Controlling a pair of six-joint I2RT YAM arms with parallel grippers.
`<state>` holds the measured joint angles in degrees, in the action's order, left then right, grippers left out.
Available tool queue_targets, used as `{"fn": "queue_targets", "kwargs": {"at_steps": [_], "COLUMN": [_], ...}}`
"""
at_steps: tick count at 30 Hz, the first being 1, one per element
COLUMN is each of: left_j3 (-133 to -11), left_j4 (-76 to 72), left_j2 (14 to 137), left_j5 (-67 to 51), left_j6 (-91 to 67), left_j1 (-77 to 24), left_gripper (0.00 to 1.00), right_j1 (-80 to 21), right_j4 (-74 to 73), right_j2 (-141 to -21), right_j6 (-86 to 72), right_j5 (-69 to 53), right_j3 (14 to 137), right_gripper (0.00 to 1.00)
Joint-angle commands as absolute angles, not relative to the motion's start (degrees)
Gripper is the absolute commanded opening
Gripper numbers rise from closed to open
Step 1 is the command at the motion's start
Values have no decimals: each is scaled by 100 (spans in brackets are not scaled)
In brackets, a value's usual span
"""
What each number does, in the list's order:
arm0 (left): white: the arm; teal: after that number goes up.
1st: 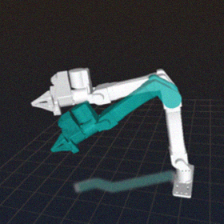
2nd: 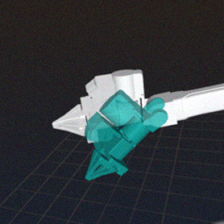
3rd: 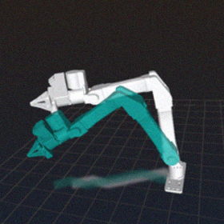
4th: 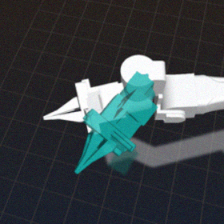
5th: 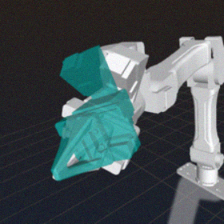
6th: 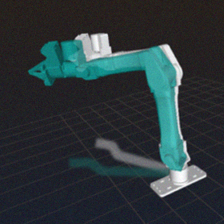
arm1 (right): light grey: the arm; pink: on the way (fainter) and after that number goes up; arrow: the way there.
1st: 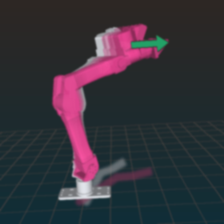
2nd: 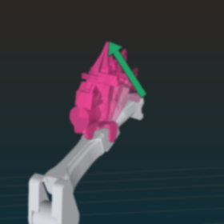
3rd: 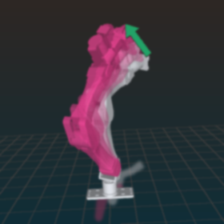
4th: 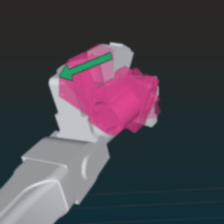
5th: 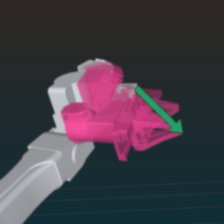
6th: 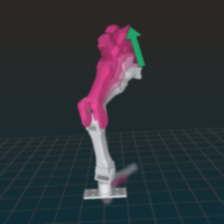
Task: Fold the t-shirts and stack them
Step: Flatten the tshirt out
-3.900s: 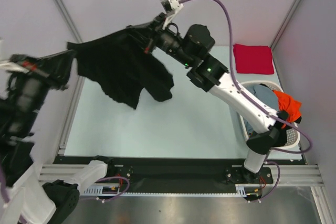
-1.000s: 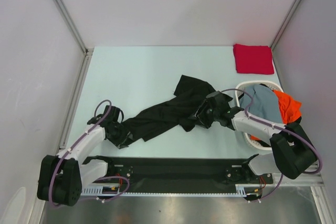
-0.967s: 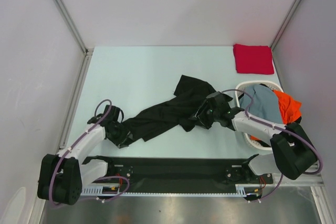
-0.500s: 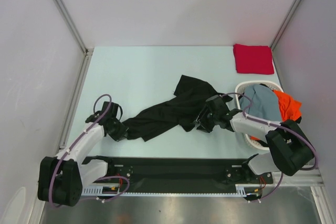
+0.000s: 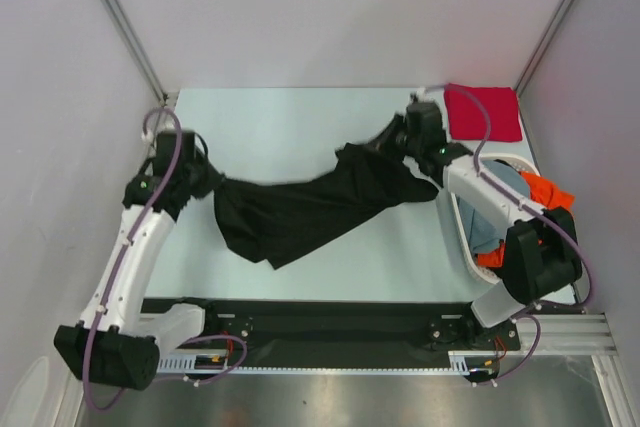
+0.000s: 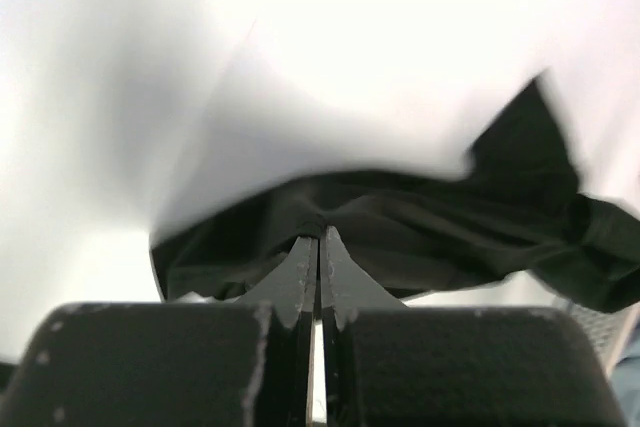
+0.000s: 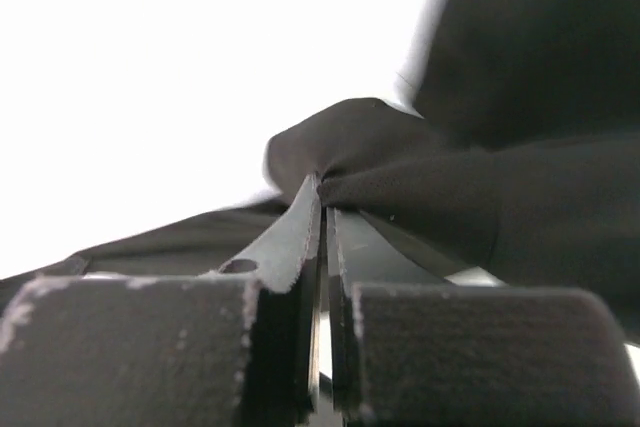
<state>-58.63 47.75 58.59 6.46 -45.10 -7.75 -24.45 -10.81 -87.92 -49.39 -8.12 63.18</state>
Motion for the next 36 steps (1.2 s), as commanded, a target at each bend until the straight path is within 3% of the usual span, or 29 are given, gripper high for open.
{"fn": "queue_targets", "kwargs": {"at_steps": [1, 9, 12, 14, 17, 22, 27, 31, 36], "left_j3": [-7368, -11684, -12128, -12051, -11218, -8495, -5842, -4757, -4078], "left_j4": [4264, 4035, 3666, 3595, 3769, 4200, 4701, 5133, 4290], "left_j2": [6500, 8261, 8236, 7948, 7455, 5964, 4835, 4281, 4979], "left_j5": [950, -164, -509, -676, -598, -255, 236, 527, 71], "left_j6": [-3658, -3067, -3120, -3111, -3129, -3164, -3445, -3735, -3850], "left_j1": [-520, -97, -35, -35, -35, -246, -299, -299, -281], "left_gripper": [0, 0, 0, 0, 0, 0, 0, 0, 0], "right_j1": [-1971, -1196, -1073, -1002, -906, -905, -879, -870, -861], "right_j4": [-151, 18, -141, -158, -299, -886, -2835, -4662, -4712], "right_j2": [-9052, -10221, -10073, -9592, -8645, -6955, -4927, -4299, -4253], "right_j6": [-4254, -4816, -4974, -4992, -4992, -4878, -4360, -3868, -3718], "right_j5": [-1333, -2671, -2900, -2927, -2883, -2909, -2454, -2417, -2478], "right_j3": [7705, 11772, 12094, 11665, 10322, 7931, 5803, 4932, 3973], "right_gripper": [0, 0, 0, 0, 0, 0, 0, 0, 0]}}
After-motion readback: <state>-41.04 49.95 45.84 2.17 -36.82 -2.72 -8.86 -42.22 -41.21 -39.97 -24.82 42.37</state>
